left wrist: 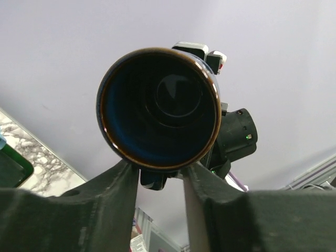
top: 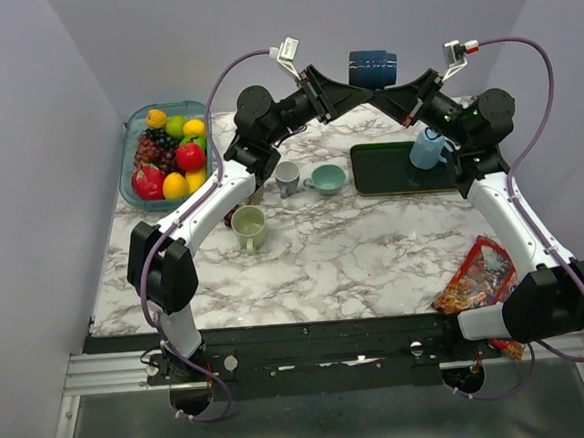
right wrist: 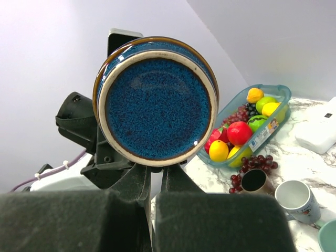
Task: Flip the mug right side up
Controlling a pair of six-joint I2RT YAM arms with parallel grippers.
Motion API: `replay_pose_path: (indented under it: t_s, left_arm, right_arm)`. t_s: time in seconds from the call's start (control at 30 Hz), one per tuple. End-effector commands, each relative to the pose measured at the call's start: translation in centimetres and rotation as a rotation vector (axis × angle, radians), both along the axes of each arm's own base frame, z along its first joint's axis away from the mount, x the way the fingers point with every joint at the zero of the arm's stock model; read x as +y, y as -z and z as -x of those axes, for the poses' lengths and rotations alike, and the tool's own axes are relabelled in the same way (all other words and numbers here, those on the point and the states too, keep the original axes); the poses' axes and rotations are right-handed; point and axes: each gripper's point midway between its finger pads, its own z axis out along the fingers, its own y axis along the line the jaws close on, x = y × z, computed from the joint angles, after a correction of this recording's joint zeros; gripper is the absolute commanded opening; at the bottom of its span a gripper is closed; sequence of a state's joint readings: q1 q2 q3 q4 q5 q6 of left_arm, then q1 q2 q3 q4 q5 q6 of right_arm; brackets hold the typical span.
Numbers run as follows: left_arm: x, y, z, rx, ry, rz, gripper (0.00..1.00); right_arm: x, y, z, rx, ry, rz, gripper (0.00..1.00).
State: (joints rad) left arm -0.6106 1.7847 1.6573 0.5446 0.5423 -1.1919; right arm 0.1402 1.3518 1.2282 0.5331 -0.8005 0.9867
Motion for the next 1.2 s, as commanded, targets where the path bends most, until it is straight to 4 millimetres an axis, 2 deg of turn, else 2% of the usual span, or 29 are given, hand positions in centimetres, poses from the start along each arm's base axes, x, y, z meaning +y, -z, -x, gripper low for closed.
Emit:
replay_pose_path:
  t_s: [0.0, 0.1, 0.27, 0.3, 0.37, 0.4, 0.53, 0.6, 0.63, 0.67, 0.73, 0.77, 0.93, 1.03, 1.17]
  left_arm:
    - [-0.2, -1.8, 0.6, -0.045, -0.004, 0.068, 0.33]
    - [0.3, -1.8, 0.5, -0.053, -0.033, 0.069, 0.24]
    - [0.7, -1.6, 0.4, -0.065, -0.071, 0.053, 0.21]
    - [0.8, -1.6, 0.3, -0.064, -0.076, 0.053, 0.30]
    - [1.0, -1.3, 0.4, -0.067, -0.078, 0.053, 0.36]
    - [1.1, -1.3, 0.5, -0.070, -0.080, 0.056, 0.47]
    - [1.9, -0.7, 0.7, -0.075, -0.095, 0.037, 0.67]
    - [2.3, 1.0, 0.3, -0.062, -0.115, -0.002, 0.76]
    - [2.6, 1.3, 0.5, -0.059, -0.120, -0.015, 0.78]
    - [2.9, 2.7, 0.3, -0.038, -0.133, -0.038, 0.80]
    - [3.6, 3.4, 0.5, -0.036, -0.153, -0.067, 0.84]
    - [3.8, 4.6, 0.3, -0.014, -0.171, -0.089, 0.84]
    - [5.7, 6.2, -0.2, -0.025, -0.259, -0.165, 0.91]
    - [6.3, 5.6, -0.2, -0.055, -0.284, -0.170, 0.97]
    - [6.6, 4.1, 0.0, -0.102, -0.297, -0.149, 0.97]
  right_arm:
    - [1.0, 0.0, 1.6, -0.030, -0.048, 0.001, 0.01]
    - [1.0, 0.3, 1.4, -0.025, -0.041, 0.010, 0.01]
    - [0.9, 1.0, 1.3, -0.012, -0.025, 0.032, 0.01]
    - [0.9, 1.0, 1.3, -0.017, -0.020, 0.036, 0.01]
    - [0.8, 1.0, 1.4, -0.016, -0.016, 0.038, 0.01]
    - [0.8, 1.0, 1.4, -0.018, -0.010, 0.042, 0.01]
    - [0.7, 1.6, 1.2, 0.007, -0.001, 0.065, 0.01]
    - [0.8, 2.0, 1.4, 0.018, -0.010, 0.070, 0.01]
    - [0.7, 2.1, 1.5, 0.026, -0.012, 0.072, 0.01]
    - [0.8, 2.5, 1.6, 0.036, -0.014, 0.074, 0.01]
    - [0.8, 2.7, 1.7, 0.042, -0.018, 0.078, 0.01]
    - [0.8, 3.0, 1.8, 0.047, -0.022, 0.081, 0.01]
    - [1.0, 3.4, 2.5, 0.070, -0.054, 0.079, 0.01]
    - [1.2, 3.7, 3.1, 0.082, -0.079, 0.075, 0.01]
    - [1.1, 4.3, 3.3, 0.096, -0.085, 0.077, 0.01]
